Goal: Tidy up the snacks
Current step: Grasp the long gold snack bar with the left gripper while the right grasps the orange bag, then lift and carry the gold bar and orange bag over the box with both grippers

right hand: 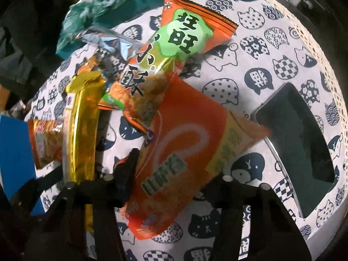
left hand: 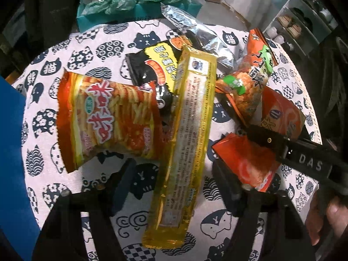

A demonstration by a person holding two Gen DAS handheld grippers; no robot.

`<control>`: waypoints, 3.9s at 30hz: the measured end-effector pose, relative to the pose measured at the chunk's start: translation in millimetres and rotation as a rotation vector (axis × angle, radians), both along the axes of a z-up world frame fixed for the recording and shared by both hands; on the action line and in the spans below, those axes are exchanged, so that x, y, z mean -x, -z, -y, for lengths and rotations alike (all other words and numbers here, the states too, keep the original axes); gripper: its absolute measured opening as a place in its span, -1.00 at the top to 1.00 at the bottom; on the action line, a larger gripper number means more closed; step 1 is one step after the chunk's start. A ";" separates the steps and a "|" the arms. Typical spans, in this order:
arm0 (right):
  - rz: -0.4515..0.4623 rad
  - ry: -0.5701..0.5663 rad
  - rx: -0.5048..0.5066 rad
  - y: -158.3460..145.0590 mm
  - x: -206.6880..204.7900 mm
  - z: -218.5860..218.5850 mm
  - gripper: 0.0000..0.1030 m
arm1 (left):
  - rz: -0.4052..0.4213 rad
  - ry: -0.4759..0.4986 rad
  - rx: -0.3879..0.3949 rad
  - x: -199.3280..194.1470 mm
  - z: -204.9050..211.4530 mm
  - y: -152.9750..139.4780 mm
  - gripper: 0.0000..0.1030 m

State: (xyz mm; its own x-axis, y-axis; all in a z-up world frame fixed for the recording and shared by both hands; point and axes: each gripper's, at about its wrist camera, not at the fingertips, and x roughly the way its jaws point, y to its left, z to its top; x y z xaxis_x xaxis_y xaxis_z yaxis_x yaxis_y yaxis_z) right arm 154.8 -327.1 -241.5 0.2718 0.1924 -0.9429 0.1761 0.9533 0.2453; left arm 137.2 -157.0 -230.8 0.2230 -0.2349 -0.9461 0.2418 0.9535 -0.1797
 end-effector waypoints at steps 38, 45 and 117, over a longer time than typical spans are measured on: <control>0.194 -0.118 0.092 -83.4 55.9 -17.8 0.53 | 0.293 0.058 -0.002 60.8 -22.9 -95.5 0.45; 0.227 -0.150 0.087 -99.2 61.8 -30.7 0.53 | 0.352 0.026 0.021 72.3 -39.0 -121.6 0.45; 0.304 -0.680 -0.073 -163.6 67.5 -356.6 0.53 | 0.510 -0.549 -0.028 129.2 -329.8 -165.2 0.45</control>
State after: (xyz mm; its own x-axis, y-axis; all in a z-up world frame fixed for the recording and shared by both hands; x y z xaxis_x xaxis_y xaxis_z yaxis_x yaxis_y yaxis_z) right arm 87.3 29.5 -77.9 0.3167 0.4704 -0.8237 -0.5320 0.8070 0.2563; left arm 8.0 172.9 -65.5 0.7138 0.0595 -0.6978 -0.2232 0.9637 -0.1462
